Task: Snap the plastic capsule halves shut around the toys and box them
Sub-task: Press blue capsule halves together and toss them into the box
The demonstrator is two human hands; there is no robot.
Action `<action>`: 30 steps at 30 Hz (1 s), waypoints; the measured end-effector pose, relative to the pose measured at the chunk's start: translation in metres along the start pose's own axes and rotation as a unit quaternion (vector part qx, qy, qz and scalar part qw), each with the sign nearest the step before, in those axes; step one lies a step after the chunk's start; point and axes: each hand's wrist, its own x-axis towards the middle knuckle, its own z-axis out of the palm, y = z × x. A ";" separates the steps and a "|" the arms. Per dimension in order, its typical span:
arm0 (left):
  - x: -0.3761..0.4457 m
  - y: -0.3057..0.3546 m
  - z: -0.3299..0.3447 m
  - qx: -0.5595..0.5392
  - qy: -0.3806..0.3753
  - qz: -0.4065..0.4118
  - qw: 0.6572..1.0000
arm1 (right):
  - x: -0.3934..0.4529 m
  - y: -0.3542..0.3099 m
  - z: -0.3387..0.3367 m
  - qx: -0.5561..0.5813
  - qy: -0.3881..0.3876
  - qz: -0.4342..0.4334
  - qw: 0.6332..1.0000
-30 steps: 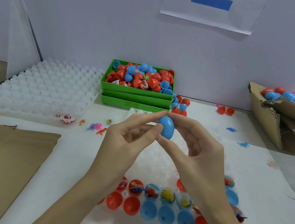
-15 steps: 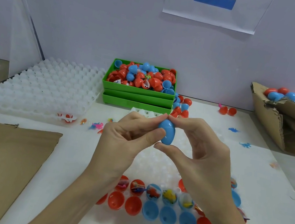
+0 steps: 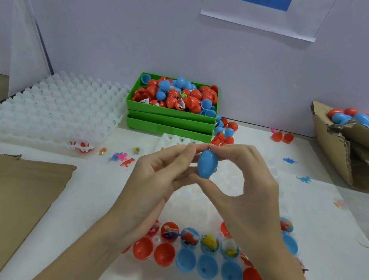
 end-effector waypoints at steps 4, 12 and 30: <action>0.003 -0.003 -0.004 -0.019 -0.010 -0.034 0.999 | -0.003 0.006 0.005 -0.063 -0.013 -0.018 0.998; 0.010 -0.009 -0.011 -0.134 -0.053 -0.093 0.985 | -0.005 0.002 0.006 -0.074 -0.008 -0.027 0.997; 0.008 -0.007 -0.006 -0.114 -0.064 -0.084 0.988 | -0.009 -0.006 0.007 -0.062 0.003 -0.057 0.996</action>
